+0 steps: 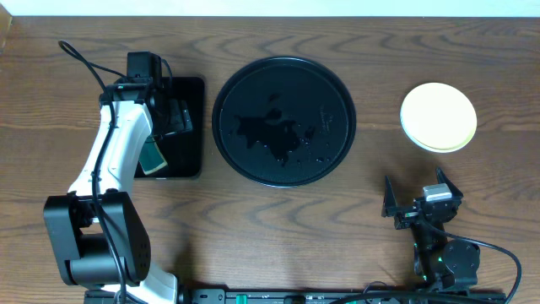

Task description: Clean dirty plates on tray and stack at the side

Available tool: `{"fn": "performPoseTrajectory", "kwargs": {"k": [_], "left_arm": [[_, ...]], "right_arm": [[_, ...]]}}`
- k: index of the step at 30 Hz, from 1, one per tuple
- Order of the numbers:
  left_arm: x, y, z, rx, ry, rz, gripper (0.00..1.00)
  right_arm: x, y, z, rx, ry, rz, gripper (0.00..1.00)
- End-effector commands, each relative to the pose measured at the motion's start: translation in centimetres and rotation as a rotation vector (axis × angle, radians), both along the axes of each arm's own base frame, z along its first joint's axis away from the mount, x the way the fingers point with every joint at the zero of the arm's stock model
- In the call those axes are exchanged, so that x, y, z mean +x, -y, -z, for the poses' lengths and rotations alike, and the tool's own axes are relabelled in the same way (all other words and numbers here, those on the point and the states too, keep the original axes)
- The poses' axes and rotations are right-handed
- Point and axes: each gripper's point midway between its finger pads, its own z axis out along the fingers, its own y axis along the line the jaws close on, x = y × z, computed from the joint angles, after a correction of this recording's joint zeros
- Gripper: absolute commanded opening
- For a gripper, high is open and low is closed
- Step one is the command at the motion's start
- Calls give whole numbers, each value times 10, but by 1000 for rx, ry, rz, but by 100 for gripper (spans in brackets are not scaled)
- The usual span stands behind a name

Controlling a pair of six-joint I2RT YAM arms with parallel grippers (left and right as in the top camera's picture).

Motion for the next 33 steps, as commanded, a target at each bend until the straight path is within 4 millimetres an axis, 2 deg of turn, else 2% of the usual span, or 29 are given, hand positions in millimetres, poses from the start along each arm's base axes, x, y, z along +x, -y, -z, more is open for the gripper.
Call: {"fn": "performPoseTrajectory", "kwargs": {"k": [1, 11, 13, 15, 20, 24, 28, 33], "left_arm": [[-1, -4, 0, 11, -4, 0, 89], [-1, -4, 0, 11, -5, 0, 89], [0, -3, -5, 12, 9, 4, 89], [0, -3, -18, 14, 46, 2, 89], [-3, -2, -70, 22, 190, 3, 89], [-15, -2, -125, 31, 345, 2, 89], [-37, 0, -180, 40, 506, 1, 89], [-79, 2, -240, 51, 697, 0, 89]], "right_arm": [[0, 1, 1, 10, -1, 10, 99], [0, 1, 1, 10, -1, 10, 99], [0, 1, 1, 10, -1, 10, 99], [0, 1, 1, 10, -1, 10, 99], [0, 1, 1, 10, -1, 10, 99], [0, 1, 1, 10, -1, 10, 99], [0, 1, 1, 10, -1, 10, 99], [0, 1, 0, 10, -1, 10, 99]]}}
